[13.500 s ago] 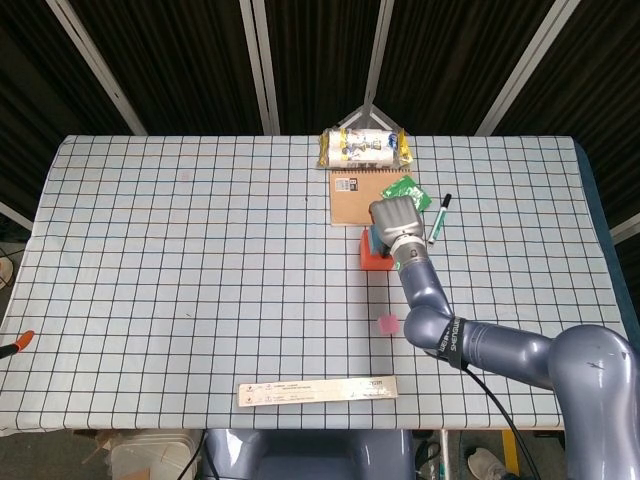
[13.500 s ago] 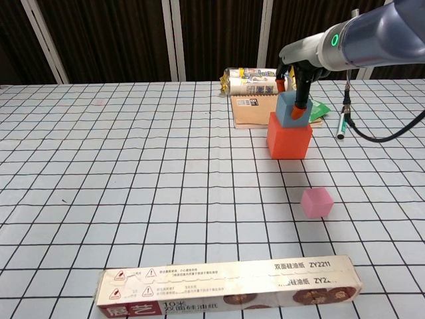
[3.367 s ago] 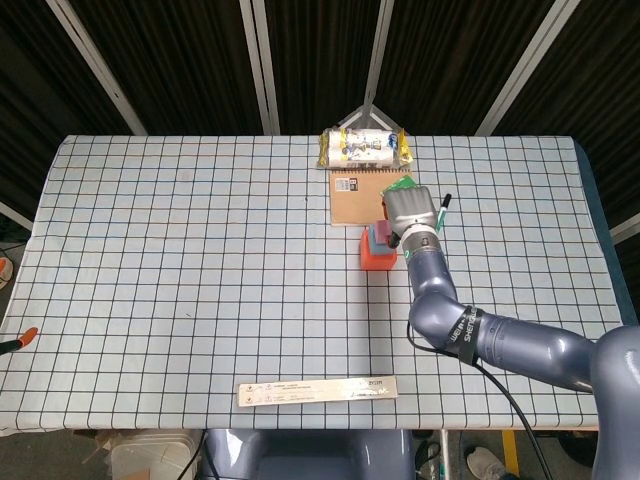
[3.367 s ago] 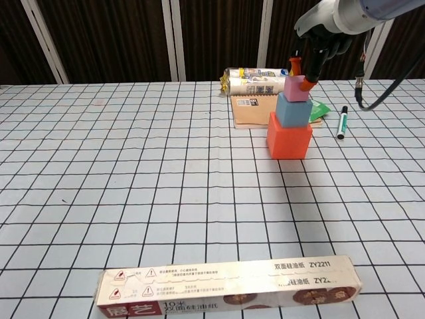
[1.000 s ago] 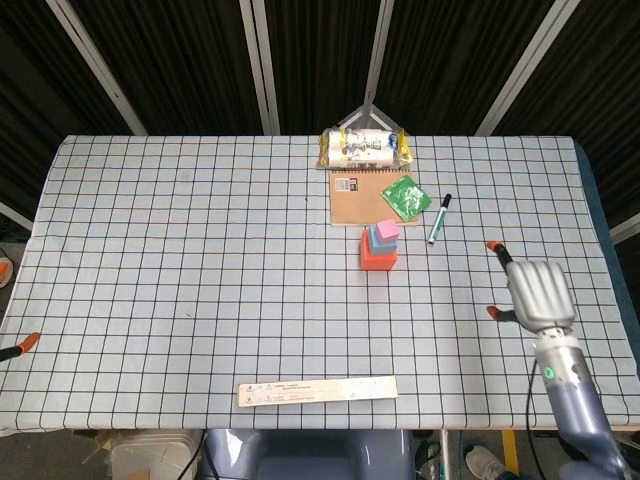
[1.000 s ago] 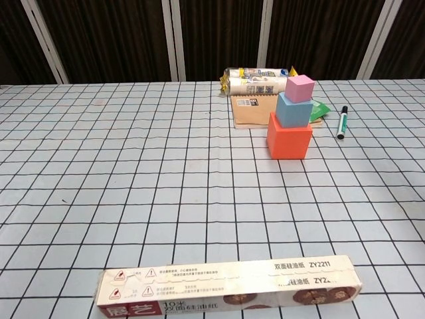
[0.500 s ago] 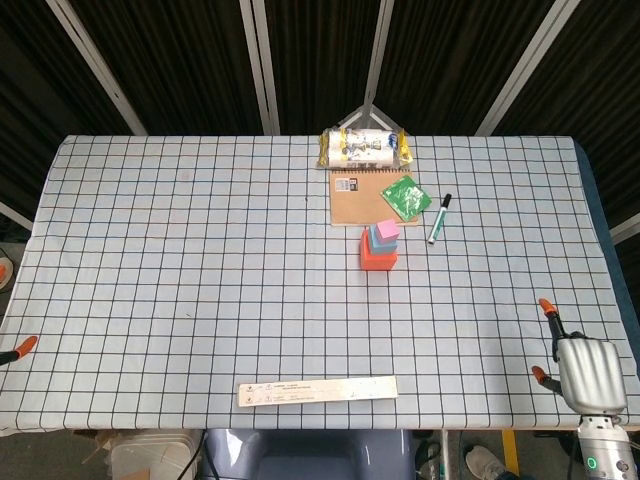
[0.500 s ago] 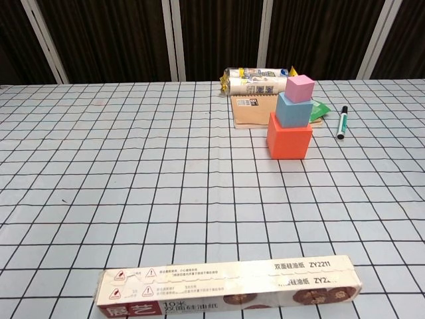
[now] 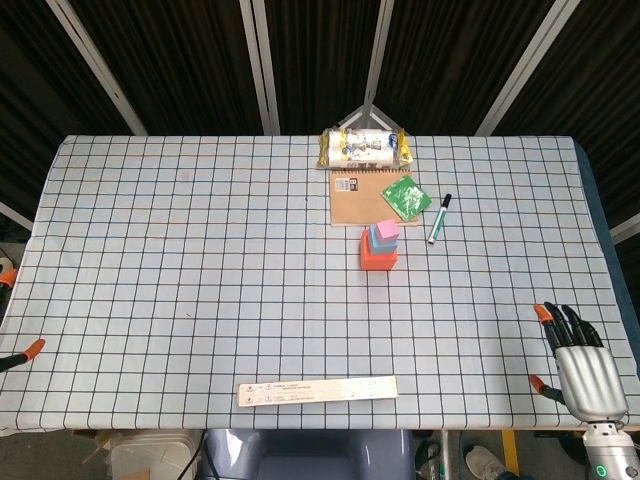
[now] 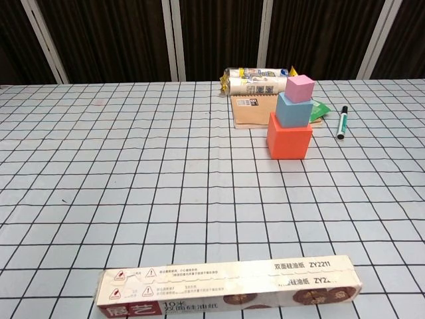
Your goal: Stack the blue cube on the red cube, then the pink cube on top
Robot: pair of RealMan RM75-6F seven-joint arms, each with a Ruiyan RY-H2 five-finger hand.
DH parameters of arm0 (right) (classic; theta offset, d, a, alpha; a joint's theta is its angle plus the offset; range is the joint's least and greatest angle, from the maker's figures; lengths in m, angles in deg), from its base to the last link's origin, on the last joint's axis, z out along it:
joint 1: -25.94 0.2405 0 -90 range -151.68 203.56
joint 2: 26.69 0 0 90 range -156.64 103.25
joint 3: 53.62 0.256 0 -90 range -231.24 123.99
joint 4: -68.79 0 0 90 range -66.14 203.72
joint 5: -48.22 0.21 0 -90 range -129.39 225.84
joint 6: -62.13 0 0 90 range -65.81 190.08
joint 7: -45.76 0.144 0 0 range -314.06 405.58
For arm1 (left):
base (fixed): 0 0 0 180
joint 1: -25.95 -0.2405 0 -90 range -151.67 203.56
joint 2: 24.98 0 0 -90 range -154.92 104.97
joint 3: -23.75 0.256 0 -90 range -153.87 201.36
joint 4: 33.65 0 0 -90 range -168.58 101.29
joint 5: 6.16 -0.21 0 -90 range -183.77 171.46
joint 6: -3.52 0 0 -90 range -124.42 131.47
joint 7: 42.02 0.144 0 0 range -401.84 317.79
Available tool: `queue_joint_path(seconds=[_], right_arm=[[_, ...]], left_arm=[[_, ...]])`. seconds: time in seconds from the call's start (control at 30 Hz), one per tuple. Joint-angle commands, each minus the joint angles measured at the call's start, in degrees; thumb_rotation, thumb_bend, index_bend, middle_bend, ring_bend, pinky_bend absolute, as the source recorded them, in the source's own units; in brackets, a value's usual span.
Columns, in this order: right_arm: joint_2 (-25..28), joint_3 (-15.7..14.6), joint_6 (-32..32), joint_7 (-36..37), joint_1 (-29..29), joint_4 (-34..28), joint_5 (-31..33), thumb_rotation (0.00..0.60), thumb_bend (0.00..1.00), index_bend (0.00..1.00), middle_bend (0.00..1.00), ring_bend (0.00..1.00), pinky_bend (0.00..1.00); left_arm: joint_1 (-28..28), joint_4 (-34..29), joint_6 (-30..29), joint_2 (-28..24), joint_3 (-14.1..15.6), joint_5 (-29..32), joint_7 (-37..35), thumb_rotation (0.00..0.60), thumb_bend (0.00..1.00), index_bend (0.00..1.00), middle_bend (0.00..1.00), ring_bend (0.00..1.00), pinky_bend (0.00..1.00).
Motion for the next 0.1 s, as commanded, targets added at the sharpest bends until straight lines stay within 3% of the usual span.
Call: queue_joint_path(seconds=[0.03,0.1], right_arm=[[0.0,1.1,-0.2,1.1,-0.6,1.3,-1.3,0.6,0.18,0.03,0.08,0.06,0.18],[0.1,1.4,-0.8,2.0,-0.8,1.8,-1.5,0.6,0.18,0.03,0.08,0.06,0.18]], left_arm=[[0.4,-0.1,0.4,0.4,0.4,-0.7,1.3,0.6,0.17,0.03,0.0,0.0,0.0],[0.4,-0.2,0.1,0.6,0.6,-1.2,1.7,0.6,0.17,0.03,0.0,0.0,0.0]])
